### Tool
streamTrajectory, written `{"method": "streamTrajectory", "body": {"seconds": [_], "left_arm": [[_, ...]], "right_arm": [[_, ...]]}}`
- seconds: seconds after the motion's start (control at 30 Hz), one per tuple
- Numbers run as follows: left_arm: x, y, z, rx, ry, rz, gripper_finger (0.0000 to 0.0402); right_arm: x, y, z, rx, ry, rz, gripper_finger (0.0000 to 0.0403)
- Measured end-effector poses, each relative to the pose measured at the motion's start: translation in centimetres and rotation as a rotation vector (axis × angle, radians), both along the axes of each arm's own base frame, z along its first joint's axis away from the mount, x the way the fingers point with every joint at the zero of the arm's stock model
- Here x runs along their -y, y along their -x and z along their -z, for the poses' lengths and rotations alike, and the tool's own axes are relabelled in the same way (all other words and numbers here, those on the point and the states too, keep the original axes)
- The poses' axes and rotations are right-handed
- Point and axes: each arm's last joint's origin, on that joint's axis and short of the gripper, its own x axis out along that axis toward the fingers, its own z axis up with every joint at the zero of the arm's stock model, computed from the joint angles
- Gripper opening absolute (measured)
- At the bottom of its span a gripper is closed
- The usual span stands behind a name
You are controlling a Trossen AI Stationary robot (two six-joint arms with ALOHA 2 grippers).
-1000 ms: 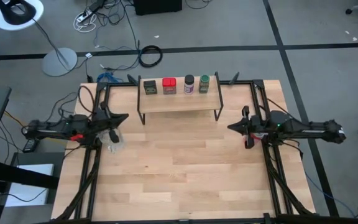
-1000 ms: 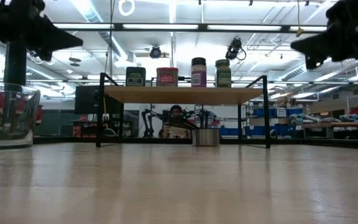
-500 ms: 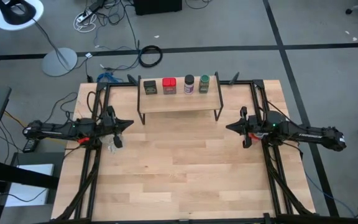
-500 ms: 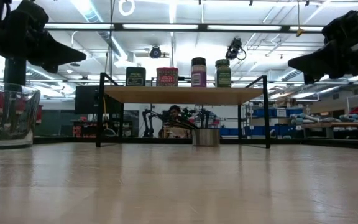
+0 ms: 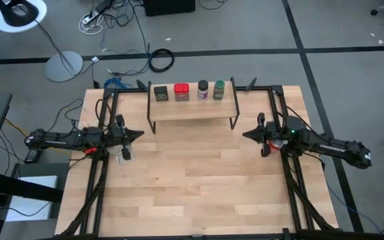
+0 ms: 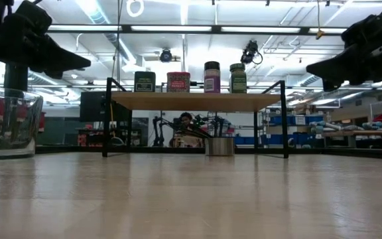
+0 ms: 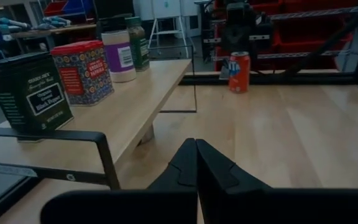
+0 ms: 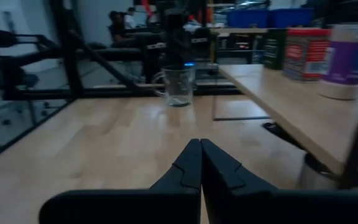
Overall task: Shelf spices
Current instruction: Return to Home Position
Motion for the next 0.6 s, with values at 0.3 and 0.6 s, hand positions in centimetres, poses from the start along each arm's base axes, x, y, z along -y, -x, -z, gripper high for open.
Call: {"method": "streamTrajectory", "body": {"seconds": [0.3, 0.6], "left_arm": [[0.2, -0.8, 2.2, 0.073, 0.011, 0.043, 0.0000], [0.4, -0.9, 1.9, 0.095, 0.009, 0.100, 0.0000]], "right_arm": [[-0.1, 0.0, 0.0, 0.000, -0.038, -0.024, 0.0000], [-0.1, 0.0, 0.2, -0.017, -0.088, -0.031, 0.0001]]}}
